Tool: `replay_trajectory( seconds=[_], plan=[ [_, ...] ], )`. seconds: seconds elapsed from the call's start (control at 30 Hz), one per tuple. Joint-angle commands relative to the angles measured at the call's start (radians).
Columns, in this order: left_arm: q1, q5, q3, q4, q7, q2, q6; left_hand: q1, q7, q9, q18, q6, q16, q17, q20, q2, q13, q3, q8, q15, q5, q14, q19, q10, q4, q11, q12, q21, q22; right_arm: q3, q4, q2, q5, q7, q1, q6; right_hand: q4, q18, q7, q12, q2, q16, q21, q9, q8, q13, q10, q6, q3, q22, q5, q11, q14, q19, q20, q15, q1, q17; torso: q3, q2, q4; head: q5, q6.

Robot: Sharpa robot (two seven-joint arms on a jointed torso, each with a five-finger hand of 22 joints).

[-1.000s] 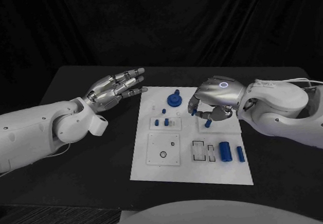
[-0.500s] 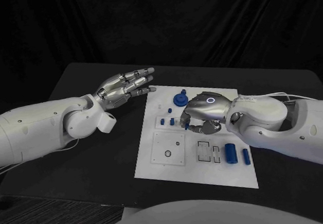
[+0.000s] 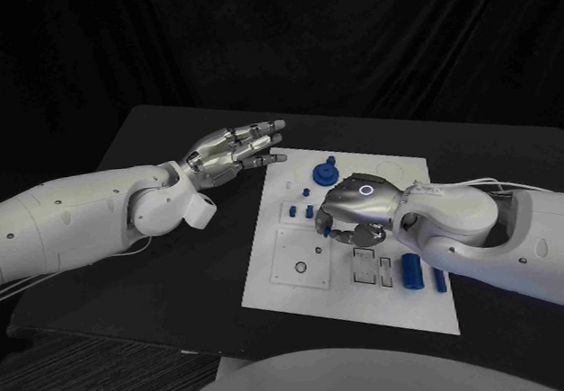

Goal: Assemble the parts on the task board

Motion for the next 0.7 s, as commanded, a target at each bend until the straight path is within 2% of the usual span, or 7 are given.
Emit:
replay_trajectory(
  seconds=[0.03,0.3,0.4,0.7],
  plan=[
    [-0.004,0.006,0.001,0.0,0.005,0.003,0.018,0.009,0.004,0.001,0.011,0.002,0.006,0.001,0.003,-0.001,0.001,-0.002,0.002,0.006,0.005,-0.001,0.001,0.003,-0.006,0.007,0.004,0.005,-0.001,0.001,0.004,-0.001,-0.034,-0.025,-0.005,-0.007,-0.002,-0.008,0.001,-0.003,0.002,-0.005,-0.004,0.001,-0.004,0.001,0.033,0.003,0.003,0.14,0.002,-0.029,0.011,-0.006,0.0,0.005,-0.008,-0.001,-0.0007,-0.001,-0.0002,0.008,0.0],
    [-0.015,0.006,0.001,-0.007,0.002,0.006,0.019,0.01,0.005,0.001,0.01,-0.001,0.006,0.001,0.003,-0.001,0.001,-0.002,0.001,0.007,0.005,-0.001,0.001,0.002,-0.007,0.007,0.004,0.005,-0.001,0.001,0.015,-0.005,-0.036,-0.028,-0.013,-0.018,-0.004,-0.008,0.001,-0.004,0.0,-0.006,-0.003,0.0,-0.005,0.001,0.034,0.003,0.003,0.14,0.002,-0.029,0.011,-0.006,0.0,0.004,-0.009,-0.001,-0.0007,-0.002,-0.0011,0.015,0.0],
    [-0.019,0.006,0.001,-0.009,0.002,0.008,0.019,0.013,-0.004,0.0,0.01,-0.008,0.007,0.001,0.005,0.0,0.0,-0.001,0.0,0.011,0.006,-0.001,0.002,0.0,-0.01,0.014,0.003,0.005,-0.003,0.001,0.018,-0.004,-0.036,-0.03,-0.016,-0.018,-0.004,-0.008,0.001,-0.005,-0.002,-0.006,-0.003,0.0,-0.007,0.0,0.034,0.002,0.002,0.14,0.002,-0.029,0.011,-0.006,0.0,0.004,-0.01,-0.001,-0.0002,-0.002,-0.0015,0.02,0.0],
    [-0.022,0.006,0.001,-0.012,0.003,0.012,0.018,0.013,-0.005,0.0,0.01,-0.008,0.007,0.001,0.005,0.001,0.0,-0.001,0.0,0.012,0.006,-0.001,0.003,-0.001,-0.01,0.014,0.003,0.005,-0.003,0.001,0.022,-0.002,-0.066,-0.036,-0.024,-0.018,-0.007,-0.008,0.002,-0.009,-0.008,-0.009,-0.005,-0.004,-0.014,-0.001,0.035,-0.002,-0.002,0.139,-0.002,-0.028,0.011,-0.007,0.0,0.005,-0.016,-0.004,-0.0003,-0.001,-0.0015,0.032,0.0]
  ],
)
